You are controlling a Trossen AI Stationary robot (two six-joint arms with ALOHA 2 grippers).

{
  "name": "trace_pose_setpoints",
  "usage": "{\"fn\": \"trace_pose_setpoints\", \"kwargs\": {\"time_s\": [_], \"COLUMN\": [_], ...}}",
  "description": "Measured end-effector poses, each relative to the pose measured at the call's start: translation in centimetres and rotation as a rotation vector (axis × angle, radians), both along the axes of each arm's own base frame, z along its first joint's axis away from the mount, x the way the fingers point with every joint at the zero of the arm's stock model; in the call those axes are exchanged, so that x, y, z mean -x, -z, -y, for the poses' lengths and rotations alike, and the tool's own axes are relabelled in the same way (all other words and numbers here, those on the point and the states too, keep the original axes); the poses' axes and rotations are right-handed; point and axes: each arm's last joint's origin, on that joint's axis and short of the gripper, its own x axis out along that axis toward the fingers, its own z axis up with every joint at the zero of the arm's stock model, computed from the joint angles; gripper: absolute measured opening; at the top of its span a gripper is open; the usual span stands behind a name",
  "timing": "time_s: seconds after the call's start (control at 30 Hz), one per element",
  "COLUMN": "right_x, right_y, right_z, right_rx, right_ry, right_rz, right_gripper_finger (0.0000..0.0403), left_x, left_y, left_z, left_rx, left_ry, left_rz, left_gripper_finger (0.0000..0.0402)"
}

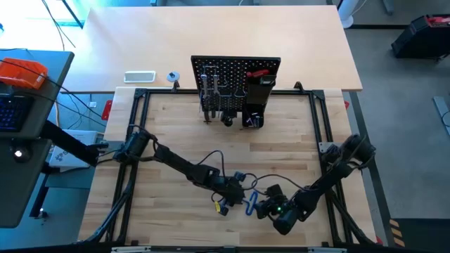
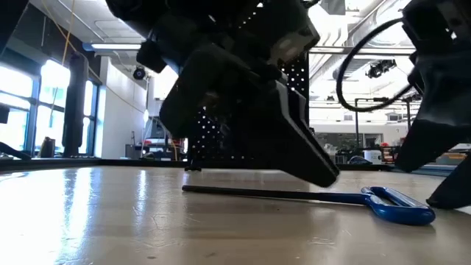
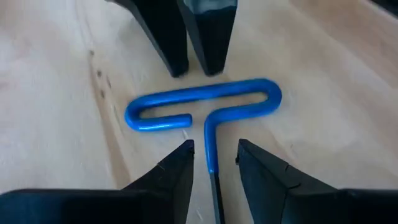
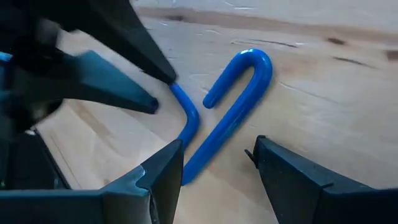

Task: Hang tools onto peg board
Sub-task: Hang the blue pick tool onto the peg board

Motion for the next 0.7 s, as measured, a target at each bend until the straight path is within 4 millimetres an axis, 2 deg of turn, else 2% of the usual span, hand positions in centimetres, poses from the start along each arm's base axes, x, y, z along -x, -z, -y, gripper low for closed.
{"fn": "trace_pose_setpoints", "kwargs": {"time_s": [0.13, 0.33, 0.7], "right_x": [-0.3, -0.7, -0.5], "right_y": [0.8, 1.1, 1.2], "right_z": [-0.1, 0.1, -0.1], "right_rx": [-0.031, -0.048, -0.054], "right_ry": [0.064, 0.098, 0.102], "right_rz": [0.027, 0.047, 0.046], "right_gripper_finger": [0.0201, 0.0201, 0.0201], "left_x": [-0.1, -0.5, -0.4], "left_y": [1.3, 2.6, 2.0], "left_z": [0.0, 0.6, 1.0], "left_rx": [0.001, 0.031, -0.07], "left_ry": [0.006, 0.018, -0.041], "left_rz": [-0.021, 0.011, 0.064], "left_gripper_finger": [0.0094, 0.0016, 0.0002]}}
